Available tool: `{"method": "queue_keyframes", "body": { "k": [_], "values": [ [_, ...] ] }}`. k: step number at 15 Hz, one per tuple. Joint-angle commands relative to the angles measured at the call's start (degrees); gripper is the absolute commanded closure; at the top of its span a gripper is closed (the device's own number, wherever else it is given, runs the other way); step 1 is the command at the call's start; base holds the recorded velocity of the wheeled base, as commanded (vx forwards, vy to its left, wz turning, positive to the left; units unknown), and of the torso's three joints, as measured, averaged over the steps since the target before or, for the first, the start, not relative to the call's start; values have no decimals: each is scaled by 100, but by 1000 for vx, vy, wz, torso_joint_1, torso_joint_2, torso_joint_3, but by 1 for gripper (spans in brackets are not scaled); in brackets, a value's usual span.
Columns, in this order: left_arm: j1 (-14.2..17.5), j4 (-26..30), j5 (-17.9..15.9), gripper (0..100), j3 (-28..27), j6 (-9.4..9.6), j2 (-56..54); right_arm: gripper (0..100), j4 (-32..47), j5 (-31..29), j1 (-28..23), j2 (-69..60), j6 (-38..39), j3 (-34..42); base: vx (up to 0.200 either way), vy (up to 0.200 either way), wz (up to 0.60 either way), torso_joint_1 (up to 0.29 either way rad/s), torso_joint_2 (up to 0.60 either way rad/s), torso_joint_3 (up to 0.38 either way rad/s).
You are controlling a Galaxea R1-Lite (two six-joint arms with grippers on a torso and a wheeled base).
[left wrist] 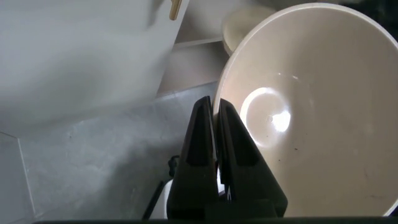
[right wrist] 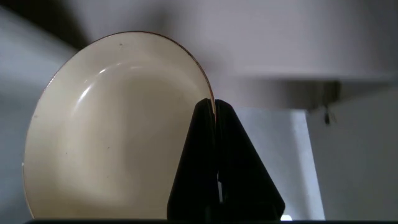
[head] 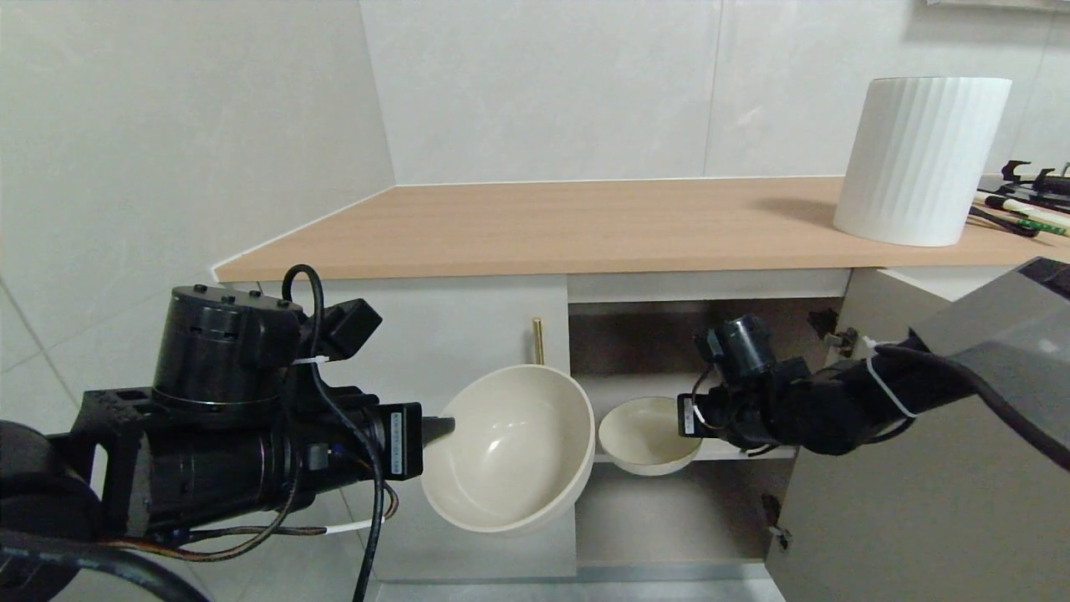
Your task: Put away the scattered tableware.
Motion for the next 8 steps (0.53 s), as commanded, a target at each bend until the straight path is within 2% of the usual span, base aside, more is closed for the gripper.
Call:
{"method": "queue_keyframes", "body": {
  "k": [1,8],
  "values": [
    [-1,-1,-2,100,4,-3,-37,100,162,-23,-148,850,-6,-866,0,0,0,0,0,0],
    [-115,-10,-11,100,40,6,77,100,302,-603,-518,2186,170,-2070,0,0,0,0,0,0]
  ]
}}
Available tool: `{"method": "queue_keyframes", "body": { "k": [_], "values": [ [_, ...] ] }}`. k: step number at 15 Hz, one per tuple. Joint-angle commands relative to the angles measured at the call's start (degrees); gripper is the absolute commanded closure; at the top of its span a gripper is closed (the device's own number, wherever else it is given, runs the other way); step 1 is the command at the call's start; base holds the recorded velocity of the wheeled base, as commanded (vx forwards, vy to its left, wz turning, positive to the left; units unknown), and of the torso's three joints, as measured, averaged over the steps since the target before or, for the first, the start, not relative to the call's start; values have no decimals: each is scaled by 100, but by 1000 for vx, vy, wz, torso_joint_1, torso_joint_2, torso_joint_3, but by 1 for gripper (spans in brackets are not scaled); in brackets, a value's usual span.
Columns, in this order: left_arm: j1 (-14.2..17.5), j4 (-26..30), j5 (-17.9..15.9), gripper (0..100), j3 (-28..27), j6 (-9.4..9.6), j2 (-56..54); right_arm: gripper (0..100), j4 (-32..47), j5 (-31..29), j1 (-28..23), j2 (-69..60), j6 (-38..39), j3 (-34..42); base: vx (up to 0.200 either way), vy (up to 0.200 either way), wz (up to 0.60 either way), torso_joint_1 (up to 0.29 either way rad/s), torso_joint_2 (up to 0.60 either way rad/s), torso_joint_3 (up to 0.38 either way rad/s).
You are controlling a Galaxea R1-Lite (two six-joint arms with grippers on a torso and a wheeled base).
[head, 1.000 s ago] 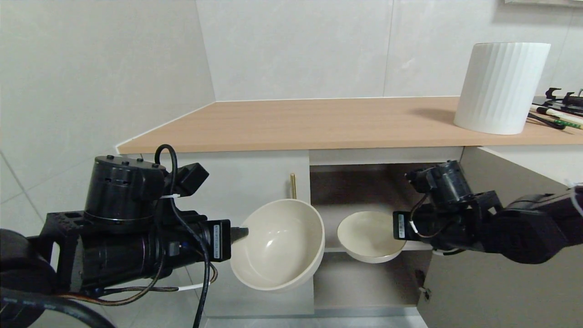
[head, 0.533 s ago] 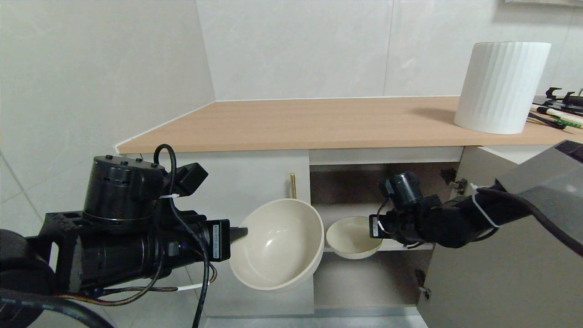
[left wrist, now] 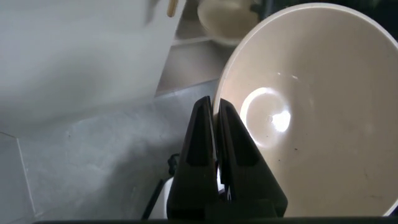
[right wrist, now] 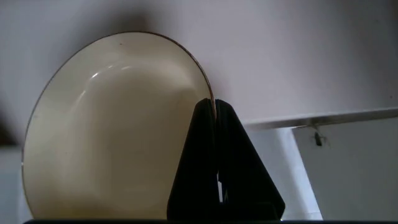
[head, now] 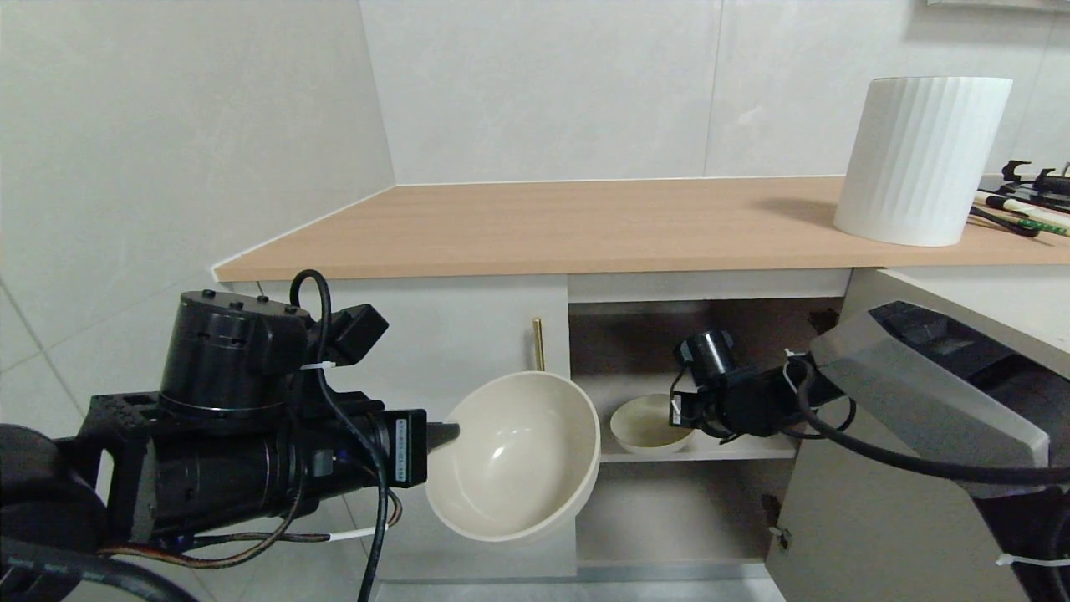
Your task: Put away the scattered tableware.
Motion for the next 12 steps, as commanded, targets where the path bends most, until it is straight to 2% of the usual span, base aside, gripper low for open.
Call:
{"method": "queue_keyframes", "body": {
  "k": [1,4,12],
  "values": [
    [-67,-4,8,100,9,-3,62,100,-1,-164,-140,567,47,-385,0,0,0,0,0,0],
    [-146,-13,8,100,53,-3,53,100,8,-735,-263,1059,38,-992,0,0,0,0,0,0],
    [-207,-4,8,100,53,-3,62,100,25,-1060,-421,1508,12,-1590,0,0,0,0,0,0]
  ]
}}
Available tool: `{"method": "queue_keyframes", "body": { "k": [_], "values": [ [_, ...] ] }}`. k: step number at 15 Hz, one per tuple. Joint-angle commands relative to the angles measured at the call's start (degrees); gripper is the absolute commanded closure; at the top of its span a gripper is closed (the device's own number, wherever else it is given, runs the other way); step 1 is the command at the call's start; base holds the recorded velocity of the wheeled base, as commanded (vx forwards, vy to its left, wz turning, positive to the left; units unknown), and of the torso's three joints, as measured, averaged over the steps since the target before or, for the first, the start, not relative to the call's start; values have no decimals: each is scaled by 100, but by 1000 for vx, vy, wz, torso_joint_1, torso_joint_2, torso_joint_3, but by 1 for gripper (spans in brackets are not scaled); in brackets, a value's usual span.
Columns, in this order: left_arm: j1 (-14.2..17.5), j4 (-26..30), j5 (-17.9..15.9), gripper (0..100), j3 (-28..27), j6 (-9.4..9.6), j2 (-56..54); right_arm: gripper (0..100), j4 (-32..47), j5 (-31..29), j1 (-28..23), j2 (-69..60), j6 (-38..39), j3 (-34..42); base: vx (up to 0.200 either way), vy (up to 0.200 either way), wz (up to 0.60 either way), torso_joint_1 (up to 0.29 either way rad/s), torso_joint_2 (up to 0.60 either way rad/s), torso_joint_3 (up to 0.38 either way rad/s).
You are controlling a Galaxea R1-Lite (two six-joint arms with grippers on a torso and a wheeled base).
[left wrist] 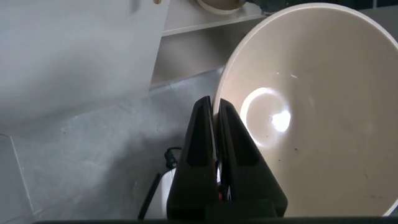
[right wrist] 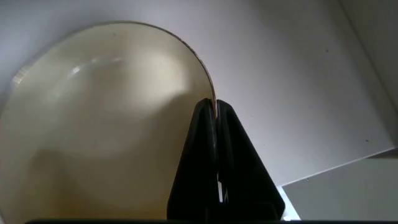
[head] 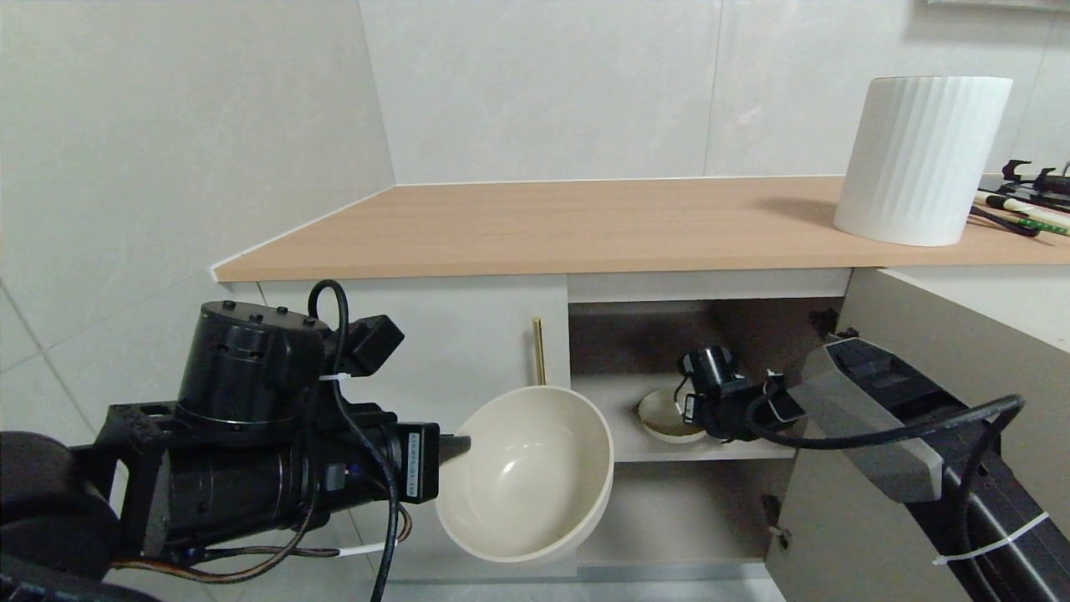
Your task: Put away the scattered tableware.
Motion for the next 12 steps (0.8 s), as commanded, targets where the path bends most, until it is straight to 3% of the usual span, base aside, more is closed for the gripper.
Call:
{"method": "queue_keyframes", "body": {
  "k": [1,11,12],
  "values": [
    [-7,-2,-3,100,1,-3,9,100,1,-6,-8,96,-2,-63,0,0,0,0,0,0],
    [-7,-2,6,100,1,-3,9,100,10,-59,-8,-36,25,60,0,0,0,0,0,0],
    [-7,-2,6,100,1,-3,9,0,10,-59,-8,-36,25,60,0,0,0,0,0,0]
  ]
}}
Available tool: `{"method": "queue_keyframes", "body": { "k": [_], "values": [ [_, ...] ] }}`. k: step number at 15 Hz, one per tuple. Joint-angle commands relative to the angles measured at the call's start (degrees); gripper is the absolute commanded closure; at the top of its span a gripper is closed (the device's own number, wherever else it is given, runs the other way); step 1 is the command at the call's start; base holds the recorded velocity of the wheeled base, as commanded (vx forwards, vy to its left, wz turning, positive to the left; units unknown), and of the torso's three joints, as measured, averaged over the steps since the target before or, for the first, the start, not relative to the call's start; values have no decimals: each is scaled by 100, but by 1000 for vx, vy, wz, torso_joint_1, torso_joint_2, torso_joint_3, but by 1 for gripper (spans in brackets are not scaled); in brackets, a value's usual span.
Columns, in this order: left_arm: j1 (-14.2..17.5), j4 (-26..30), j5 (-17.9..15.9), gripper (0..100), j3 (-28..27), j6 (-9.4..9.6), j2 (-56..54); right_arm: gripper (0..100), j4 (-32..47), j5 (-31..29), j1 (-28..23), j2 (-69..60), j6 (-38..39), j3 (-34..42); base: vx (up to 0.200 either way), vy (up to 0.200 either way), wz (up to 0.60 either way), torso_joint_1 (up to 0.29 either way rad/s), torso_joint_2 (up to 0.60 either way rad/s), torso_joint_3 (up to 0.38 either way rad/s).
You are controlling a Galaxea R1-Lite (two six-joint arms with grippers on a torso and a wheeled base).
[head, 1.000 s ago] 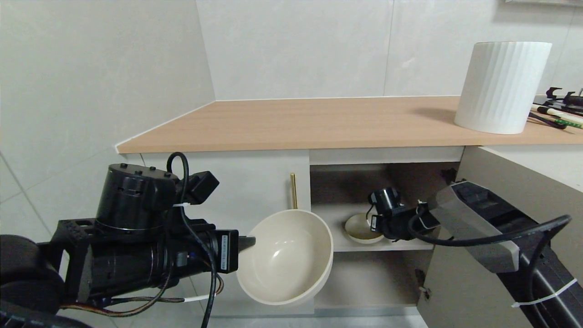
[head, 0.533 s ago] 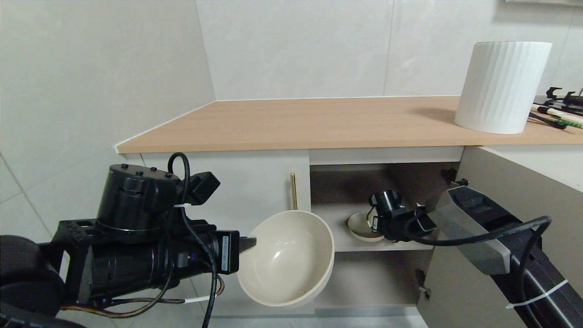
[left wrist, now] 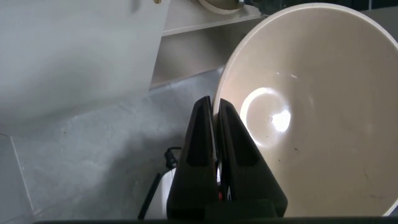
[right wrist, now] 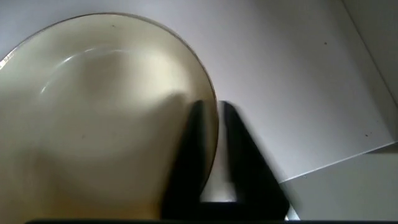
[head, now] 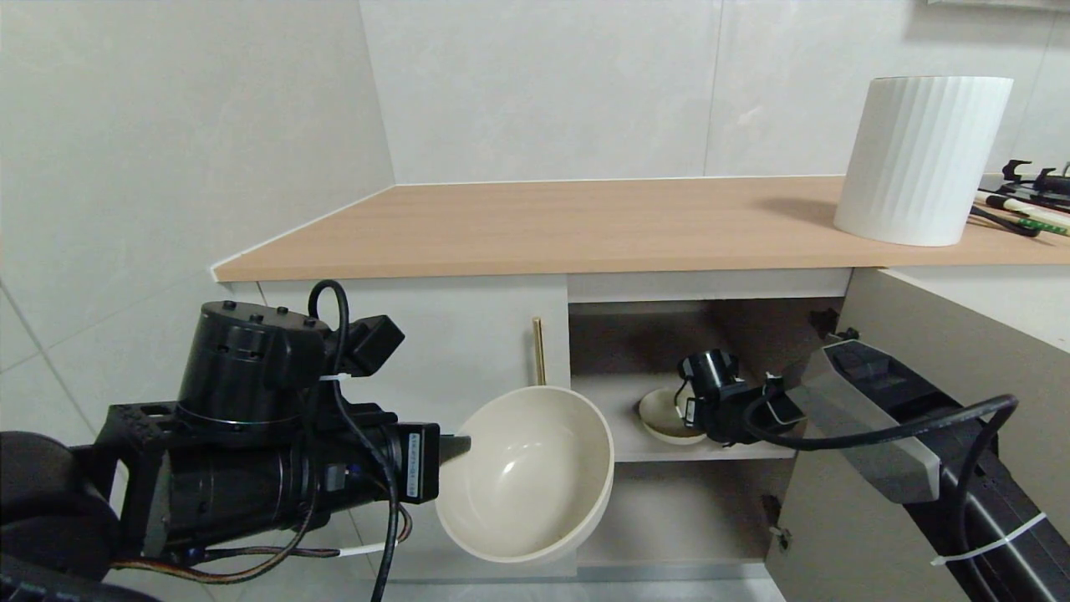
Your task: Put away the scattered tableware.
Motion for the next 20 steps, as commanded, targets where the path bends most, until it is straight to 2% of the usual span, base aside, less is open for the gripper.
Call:
{"method": "queue_keyframes", "body": {
  "k": [1,6,9,10,11,12,14,17,18,20],
  "values": [
    [0,-4,1,100,-2,-1,0,0,-6,1,3,-49,5,14,0,0,0,0,0,0],
    [0,-4,1,100,-2,-1,0,0,3,1,3,-111,14,67,0,0,0,0,0,0],
    [-26,-4,1,100,-2,-1,18,0,-15,124,38,-612,102,682,0,0,0,0,0,0],
    [-114,-13,18,100,-28,-1,123,0,-15,449,82,-1253,172,1324,0,0,0,0,0,0],
    [-123,-13,27,100,-37,8,150,0,-15,669,109,-1544,181,1605,0,0,0,0,0,0],
    [-176,-13,80,100,-63,114,290,0,3,1117,161,-2159,137,2220,0,0,0,0,0,0],
    [-325,-13,352,100,-256,254,554,0,3,1592,399,-2950,76,2924,0,0,0,0,0,0],
    [-598,-22,1038,100,-520,272,1117,0,134,1847,698,-4207,58,3679,0,0,0,0,0,0],
    [-659,-30,1205,100,-529,272,1231,0,460,2111,821,-4778,58,3785,0,0,0,0,0,0],
    [-747,-39,1310,100,-529,272,1266,0,1356,2638,1155,-5710,58,3785,0,0,0,0,0,0]
  ]
}}
